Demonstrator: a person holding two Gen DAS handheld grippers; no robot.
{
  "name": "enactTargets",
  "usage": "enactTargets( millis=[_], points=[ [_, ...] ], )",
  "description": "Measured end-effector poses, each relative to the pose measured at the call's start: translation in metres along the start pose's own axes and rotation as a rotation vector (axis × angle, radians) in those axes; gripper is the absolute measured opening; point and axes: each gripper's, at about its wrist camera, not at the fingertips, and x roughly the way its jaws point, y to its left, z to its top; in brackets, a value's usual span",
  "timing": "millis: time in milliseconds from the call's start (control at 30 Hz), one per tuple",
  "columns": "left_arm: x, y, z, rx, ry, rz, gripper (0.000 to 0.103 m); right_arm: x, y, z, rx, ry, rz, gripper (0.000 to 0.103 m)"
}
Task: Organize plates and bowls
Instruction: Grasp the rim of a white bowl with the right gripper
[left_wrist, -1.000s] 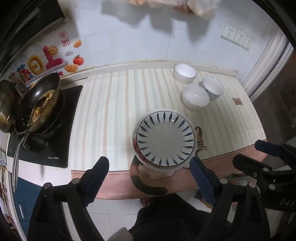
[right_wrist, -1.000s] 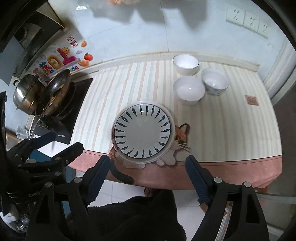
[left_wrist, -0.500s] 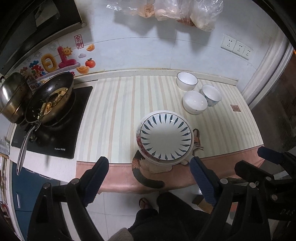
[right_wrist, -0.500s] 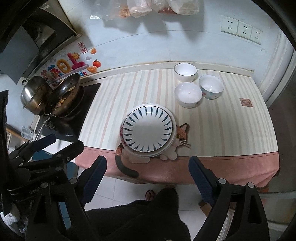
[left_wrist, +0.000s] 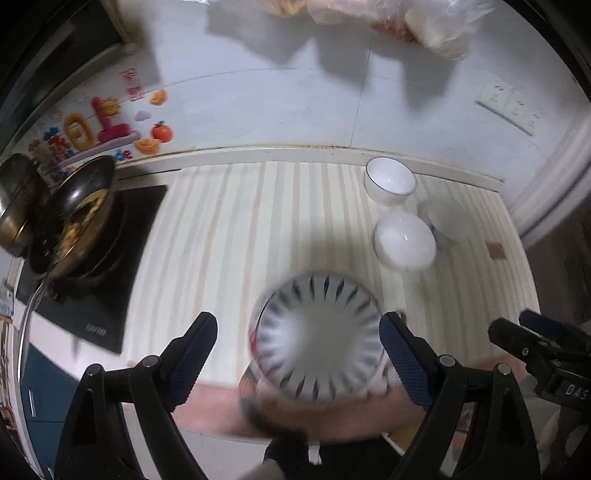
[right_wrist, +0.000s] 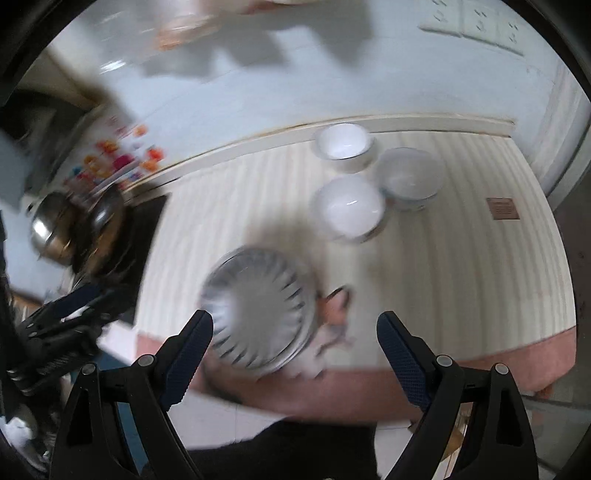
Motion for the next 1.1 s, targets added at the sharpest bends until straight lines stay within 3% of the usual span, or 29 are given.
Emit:
enactTargets(
  millis=[167,200,233,300,367,433,467,500,533,567,800,1100],
  points=[
    [0.087,-0.032,0.056,-0.011,0.114,-0.068,0.090,0.080,-0.066,0.060,0.118,0.086,0.035,0.092],
    [0.110,-0.043,0.068,-0.001,0.148,-0.103,0.085,0.098,-0.078,0.070,0.140,0.106,0.036,0.092],
    [0.125,-0.049,0.074,0.005,0.173,-0.116,0.068,0.117,-0.090,0.079,0.163,0.133,0.047,0.091],
    [0.169,-0.069,0.088,0.023,0.252,-0.153,0.054,0.147,-0.106,0.091,0.201,0.166,0.065,0.084],
    [0.200,-0.081,0.095,0.017,0.310,-0.176,0.046,0.180,-0.122,0.101,0.238,0.210,0.088,0.066],
    [0.233,-0.095,0.099,0.032,0.369,-0.199,0.036,0.209,-0.132,0.108,0.257,0.250,0.112,0.055],
    [0.242,-0.099,0.099,0.037,0.383,-0.202,0.035,0.217,-0.133,0.108,0.263,0.259,0.119,0.042],
    [0.251,-0.105,0.099,0.046,0.396,-0.212,0.026,0.227,-0.133,0.109,0.263,0.269,0.132,0.035],
    [0.256,-0.109,0.099,0.055,0.402,-0.216,0.020,0.235,-0.133,0.110,0.254,0.277,0.139,0.023],
    [0.257,-0.112,0.097,0.069,0.401,-0.203,0.020,0.239,-0.132,0.110,0.245,0.280,0.126,0.020],
    [0.233,-0.124,0.083,0.101,0.373,-0.169,0.020,0.236,-0.123,0.105,0.193,0.285,0.102,0.020],
    [0.175,-0.135,0.051,0.130,0.319,-0.154,0.020,0.191,-0.107,0.083,0.129,0.273,0.113,0.020]
  ],
)
